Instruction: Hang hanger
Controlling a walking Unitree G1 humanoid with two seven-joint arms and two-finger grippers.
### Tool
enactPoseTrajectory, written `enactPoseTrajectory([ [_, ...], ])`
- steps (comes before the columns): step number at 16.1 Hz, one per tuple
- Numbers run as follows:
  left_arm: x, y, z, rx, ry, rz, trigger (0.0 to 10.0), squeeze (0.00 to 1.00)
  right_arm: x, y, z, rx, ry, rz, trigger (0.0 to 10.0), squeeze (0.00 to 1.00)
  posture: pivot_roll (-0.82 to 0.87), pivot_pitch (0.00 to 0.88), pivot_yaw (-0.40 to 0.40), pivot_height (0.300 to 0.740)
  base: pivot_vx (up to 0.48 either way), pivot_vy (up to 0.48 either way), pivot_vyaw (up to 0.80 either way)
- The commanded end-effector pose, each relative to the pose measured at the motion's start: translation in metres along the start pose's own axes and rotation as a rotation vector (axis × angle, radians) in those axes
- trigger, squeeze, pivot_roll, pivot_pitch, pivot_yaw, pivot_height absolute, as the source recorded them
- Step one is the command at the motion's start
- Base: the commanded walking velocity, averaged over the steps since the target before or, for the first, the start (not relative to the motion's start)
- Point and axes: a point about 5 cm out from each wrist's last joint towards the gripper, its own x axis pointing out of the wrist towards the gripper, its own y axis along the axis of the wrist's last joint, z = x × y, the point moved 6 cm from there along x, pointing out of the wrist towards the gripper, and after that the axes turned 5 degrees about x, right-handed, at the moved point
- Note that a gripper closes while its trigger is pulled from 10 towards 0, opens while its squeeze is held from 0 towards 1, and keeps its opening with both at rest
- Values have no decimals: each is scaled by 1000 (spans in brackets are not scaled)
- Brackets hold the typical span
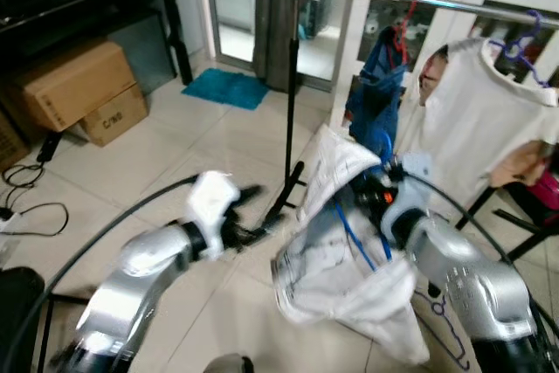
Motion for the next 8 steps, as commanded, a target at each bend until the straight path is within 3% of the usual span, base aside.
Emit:
enactPoseTrajectory([
  [1, 8, -6, 10, -15, -106, -23, 10000, 1000, 2, 19, -4, -14, -8, 51, 10000, 0, -57, 0, -2, 740, 0, 0, 0],
  [2, 14, -13, 17, 9, -176, -59, 10000, 1000, 5, 23, -9, -13, 2, 59, 10000, 0, -64, 0, 4, 740, 0, 0, 0],
  [3, 15, -21, 15, 77, -178, -109, 10000, 1000, 6, 26, -17, -24, 37, 69, 10000, 0, -80, 0, 29, 740, 0, 0, 0],
  [4, 16, -23, -2, 136, -70, -126, 10000, 1000, 5, 26, -20, -36, 60, 70, 10000, 0, -95, 0, 48, 740, 0, 0, 0],
  [5, 13, -10, -19, 179, 33, -62, 10000, 1000, 3, 27, -20, -56, 66, 63, 10000, 0, -104, 0, 56, 740, 0, 0, 0],
  [6, 4, 10, -39, 198, 160, 22, 10000, 0, 0, 31, -23, -67, 92, 66, 10000, 0, -102, 0, 60, 740, 0, 0, 0],
  [8, -21, 21, -68, 207, 276, 65, 10000, 0, -7, 34, -32, -95, 178, 60, 10000, 0, -100, 0, 74, 740, 0, 0, 0],
])
